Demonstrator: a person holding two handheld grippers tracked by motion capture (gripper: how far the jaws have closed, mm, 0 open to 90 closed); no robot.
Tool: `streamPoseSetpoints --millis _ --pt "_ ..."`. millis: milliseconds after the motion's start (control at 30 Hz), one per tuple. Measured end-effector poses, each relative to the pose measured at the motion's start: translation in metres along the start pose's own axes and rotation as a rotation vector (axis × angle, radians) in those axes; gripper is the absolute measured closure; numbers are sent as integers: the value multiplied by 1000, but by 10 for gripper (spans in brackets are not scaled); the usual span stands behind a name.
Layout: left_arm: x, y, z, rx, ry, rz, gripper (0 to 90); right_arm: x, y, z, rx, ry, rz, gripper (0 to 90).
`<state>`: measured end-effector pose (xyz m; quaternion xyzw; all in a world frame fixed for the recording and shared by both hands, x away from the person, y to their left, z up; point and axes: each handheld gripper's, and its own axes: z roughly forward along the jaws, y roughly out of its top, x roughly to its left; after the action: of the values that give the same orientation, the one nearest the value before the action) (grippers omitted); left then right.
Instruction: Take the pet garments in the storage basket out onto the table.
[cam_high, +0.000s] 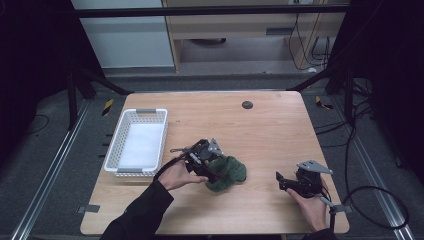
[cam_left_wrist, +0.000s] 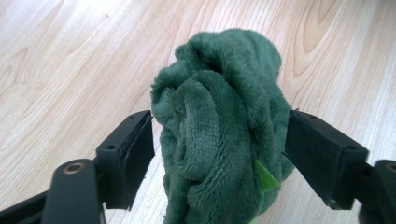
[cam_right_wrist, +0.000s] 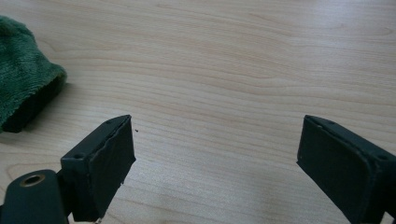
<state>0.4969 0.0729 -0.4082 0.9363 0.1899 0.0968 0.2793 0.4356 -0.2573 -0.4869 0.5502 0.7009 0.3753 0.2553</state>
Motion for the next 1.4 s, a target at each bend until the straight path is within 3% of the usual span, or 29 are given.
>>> streamPoseSetpoints --millis 300,567,700,1167,1400 --pt "0 -13 -19 -117 38 -53 210 1 0 0 3 0 5 104" --pt "2 -37 -38 -271 80 -168 215 1 0 0 2 -1 3 104" --pt "1 -50 -45 -319 106 -197 221 1 0 1 2 -3 1 103" --pt "-1 -88 -58 -394 161 -283 238 2 0 0 -1 3 5 102" --pt "-2 -109 -62 -435 226 -346 255 2 -1 0 -6 4 -5 100"
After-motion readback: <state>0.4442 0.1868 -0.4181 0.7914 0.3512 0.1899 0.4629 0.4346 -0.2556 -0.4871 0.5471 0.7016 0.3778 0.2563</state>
